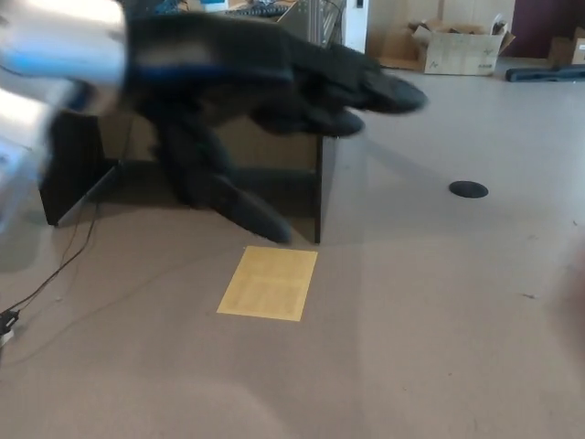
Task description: The robot extends its left hand to pick up an emotional support dumpling from the palm of a person and brings its hand down by its side. Then it extends its arm again to hand the dumpling back to the person.
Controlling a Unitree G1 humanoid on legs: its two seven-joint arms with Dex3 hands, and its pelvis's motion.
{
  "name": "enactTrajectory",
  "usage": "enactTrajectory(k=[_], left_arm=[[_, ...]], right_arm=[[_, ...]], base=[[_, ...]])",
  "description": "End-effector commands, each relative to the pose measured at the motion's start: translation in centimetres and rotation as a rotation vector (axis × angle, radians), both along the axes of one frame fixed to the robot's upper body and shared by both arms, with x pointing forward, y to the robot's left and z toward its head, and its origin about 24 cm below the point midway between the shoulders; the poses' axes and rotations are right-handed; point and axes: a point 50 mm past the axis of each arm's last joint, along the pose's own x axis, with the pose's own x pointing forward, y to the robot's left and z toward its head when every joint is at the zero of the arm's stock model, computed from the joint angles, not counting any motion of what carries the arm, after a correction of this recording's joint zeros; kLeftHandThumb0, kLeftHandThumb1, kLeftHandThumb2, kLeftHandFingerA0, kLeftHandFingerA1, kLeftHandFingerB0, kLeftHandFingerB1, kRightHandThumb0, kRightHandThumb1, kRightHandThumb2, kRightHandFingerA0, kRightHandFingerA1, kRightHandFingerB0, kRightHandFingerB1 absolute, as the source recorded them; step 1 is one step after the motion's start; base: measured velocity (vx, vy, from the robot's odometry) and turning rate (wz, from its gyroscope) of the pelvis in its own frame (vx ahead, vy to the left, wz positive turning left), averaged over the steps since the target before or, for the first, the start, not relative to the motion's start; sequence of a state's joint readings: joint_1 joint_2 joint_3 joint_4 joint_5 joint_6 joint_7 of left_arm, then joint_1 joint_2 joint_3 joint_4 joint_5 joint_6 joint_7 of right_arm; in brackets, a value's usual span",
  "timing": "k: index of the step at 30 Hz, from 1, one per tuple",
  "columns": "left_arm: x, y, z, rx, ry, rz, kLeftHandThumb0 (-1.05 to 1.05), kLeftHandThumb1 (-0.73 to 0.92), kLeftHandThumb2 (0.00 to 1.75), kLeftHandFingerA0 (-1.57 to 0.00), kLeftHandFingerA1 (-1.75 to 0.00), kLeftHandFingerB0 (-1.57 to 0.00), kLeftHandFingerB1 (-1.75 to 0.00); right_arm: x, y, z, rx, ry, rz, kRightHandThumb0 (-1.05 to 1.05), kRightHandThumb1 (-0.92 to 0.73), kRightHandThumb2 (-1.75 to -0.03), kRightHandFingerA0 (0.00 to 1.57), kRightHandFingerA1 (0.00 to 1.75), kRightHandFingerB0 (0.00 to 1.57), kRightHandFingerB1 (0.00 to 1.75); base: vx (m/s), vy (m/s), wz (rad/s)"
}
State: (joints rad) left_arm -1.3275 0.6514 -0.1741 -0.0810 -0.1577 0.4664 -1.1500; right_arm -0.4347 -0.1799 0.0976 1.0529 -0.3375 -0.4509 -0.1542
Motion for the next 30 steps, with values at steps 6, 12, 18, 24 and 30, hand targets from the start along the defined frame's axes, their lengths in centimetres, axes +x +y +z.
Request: enactTrajectory(k=[6,12,18,24,30], left_arm=[[-0.4,7.4,-3.6,-0.256,0.115,0.098,-0.8,0.46,0.85,0.0,-0.03,0.0,0.0],[-0.7,9.7,-12.6,-0.49,0.086,0.242,-0.62,0.36,0.81,-0.01,-0.34,0.0,-0.15],[-2.9,14.8,-26.6,-0.676,0.24,0.603,-0.3,0.25,0.84,-0.02,-0.48,0.0,-0.47],[-6.0,19.3,-33.7,-0.714,0.323,0.946,-0.59,0.43,0.65,-0.21,-0.4,-0.14,-0.33],[-8.1,21.4,-36.8,-0.561,0.324,1.089,-0.61,0.43,0.7,-0.22,-0.41,-0.16,-0.36]], right_arm=[[-1.1,-1.6,-0.5,-0.013,-0.002,-0.03,-0.27,-0.6,-0.58,0.87,0.58,0.73,0.52],[-2.4,-2.2,-1.4,-0.009,0.024,-0.039,-0.26,-0.6,-0.58,0.88,0.58,0.74,0.51],[-3.2,-1.9,-2.2,0.001,0.04,-0.055,-0.27,-0.6,-0.58,0.87,0.56,0.74,0.51],[-2.6,-1.9,-1.8,-0.002,0.027,-0.062,-0.27,-0.6,-0.58,0.88,0.57,0.75,0.52],[-2.9,-1.5,-2.2,0.016,0.042,-0.073,-0.28,-0.6,-0.58,0.89,0.6,0.74,0.51]], base=[[0.0,0.0,0.0],[0.0,0.0,0.0],[0.0,0.0,0.0],[0.0,0.0,0.0],[0.0,0.0,0.0]])
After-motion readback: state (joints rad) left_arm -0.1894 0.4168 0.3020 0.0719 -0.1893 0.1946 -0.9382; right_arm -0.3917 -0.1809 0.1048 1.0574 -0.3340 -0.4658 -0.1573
